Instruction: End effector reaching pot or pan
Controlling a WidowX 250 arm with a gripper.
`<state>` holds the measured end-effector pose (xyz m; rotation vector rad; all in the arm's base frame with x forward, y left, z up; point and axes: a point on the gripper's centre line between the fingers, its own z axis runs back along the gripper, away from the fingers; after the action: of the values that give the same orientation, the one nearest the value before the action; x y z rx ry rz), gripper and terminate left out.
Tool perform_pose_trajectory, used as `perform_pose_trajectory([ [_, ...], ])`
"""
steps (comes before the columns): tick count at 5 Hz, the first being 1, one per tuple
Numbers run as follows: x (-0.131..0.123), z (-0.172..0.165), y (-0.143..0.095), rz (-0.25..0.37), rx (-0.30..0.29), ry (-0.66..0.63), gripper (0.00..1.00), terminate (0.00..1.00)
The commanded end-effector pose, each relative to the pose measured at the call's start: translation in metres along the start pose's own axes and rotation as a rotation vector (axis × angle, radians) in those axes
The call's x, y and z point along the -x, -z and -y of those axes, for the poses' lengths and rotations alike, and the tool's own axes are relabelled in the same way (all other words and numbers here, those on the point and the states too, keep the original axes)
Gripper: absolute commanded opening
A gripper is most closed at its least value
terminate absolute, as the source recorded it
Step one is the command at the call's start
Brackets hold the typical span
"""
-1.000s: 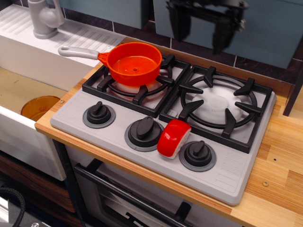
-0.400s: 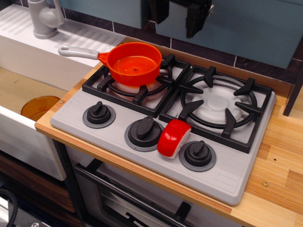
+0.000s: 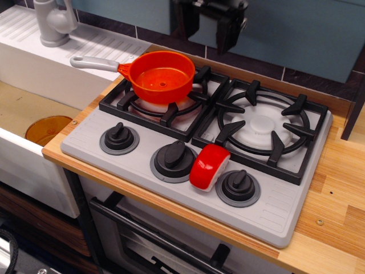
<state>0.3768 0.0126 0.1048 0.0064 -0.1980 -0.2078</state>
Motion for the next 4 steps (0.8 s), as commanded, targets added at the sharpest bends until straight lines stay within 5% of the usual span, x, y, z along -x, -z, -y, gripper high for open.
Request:
perform_pose_trajectory([
  [1, 0.013, -0.01, 0.008, 0.097, 0.004, 0.006, 1.0, 0.0],
  [4, 0.032, 0.002, 0.034, 0.118, 0.041, -0.022, 1.0, 0.0],
])
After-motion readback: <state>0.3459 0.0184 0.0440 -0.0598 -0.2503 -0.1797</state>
